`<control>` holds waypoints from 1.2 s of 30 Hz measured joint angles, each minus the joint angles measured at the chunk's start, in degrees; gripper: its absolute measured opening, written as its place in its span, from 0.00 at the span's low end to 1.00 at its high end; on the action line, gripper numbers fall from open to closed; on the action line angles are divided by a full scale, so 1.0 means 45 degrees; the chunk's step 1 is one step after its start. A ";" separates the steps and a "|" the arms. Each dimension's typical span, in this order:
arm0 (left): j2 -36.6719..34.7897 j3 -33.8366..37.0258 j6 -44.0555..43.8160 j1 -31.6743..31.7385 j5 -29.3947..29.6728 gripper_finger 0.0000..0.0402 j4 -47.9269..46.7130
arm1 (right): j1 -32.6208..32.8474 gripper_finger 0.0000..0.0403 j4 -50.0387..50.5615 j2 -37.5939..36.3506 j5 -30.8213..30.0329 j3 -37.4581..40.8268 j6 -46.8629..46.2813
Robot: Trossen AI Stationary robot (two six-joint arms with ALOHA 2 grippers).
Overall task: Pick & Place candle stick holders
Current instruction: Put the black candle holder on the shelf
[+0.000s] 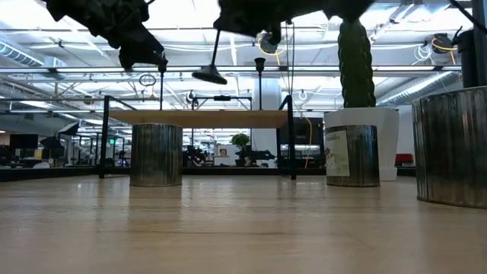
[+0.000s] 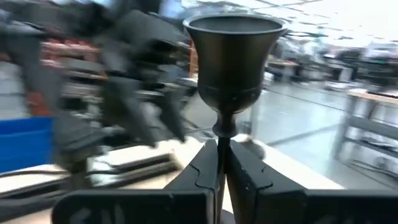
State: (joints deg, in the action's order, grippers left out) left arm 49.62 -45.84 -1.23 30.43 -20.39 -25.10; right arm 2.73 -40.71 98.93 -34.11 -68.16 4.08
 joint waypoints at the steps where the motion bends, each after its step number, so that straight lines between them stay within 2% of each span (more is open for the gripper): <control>1: -0.0004 0.0000 -0.0006 -0.0040 0.0001 0.51 0.0039 | -0.0185 0.02 -0.0010 0.0258 -0.0029 -0.0328 0.0106; 14: -0.0300 0.0000 -0.0498 -0.1480 -0.0023 0.51 0.0762 | -0.2799 0.03 -0.0181 0.3210 0.0013 -0.3544 0.0247; 23: -0.0387 0.0000 -0.0437 -0.1631 -0.0018 0.51 0.1268 | -0.4002 0.03 0.0932 0.3285 0.0007 -0.3676 -0.0845; 28: -0.0387 0.0000 -0.0442 -0.1631 -0.0018 0.51 0.1268 | -0.4427 0.03 0.0932 0.3266 0.1601 -0.3676 -0.1698; 36: -0.0387 0.0000 -0.0447 -0.1631 -0.0018 0.51 0.1263 | -0.4791 0.03 0.1305 0.3266 0.1896 -0.3676 -0.1110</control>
State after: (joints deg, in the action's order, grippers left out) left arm 47.88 -45.84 -3.25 23.09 -20.47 -19.42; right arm -18.82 -34.84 113.62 -25.57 -84.71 -0.91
